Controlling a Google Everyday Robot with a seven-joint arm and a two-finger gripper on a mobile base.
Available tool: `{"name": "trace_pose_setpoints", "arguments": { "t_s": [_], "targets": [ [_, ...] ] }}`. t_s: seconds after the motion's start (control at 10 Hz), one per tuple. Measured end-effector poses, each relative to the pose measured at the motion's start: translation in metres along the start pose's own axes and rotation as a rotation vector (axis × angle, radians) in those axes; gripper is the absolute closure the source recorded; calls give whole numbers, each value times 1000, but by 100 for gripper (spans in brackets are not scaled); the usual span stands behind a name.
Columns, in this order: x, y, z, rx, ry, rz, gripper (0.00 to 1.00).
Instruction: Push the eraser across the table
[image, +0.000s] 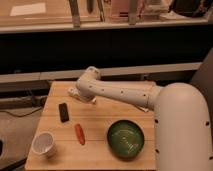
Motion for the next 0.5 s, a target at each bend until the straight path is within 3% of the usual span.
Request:
{"name": "trace_pose_setpoints", "arguments": {
  "t_s": [0.5],
  "targets": [
    [-12,-5,24,-14,-21,-53,96]
  ]
}}
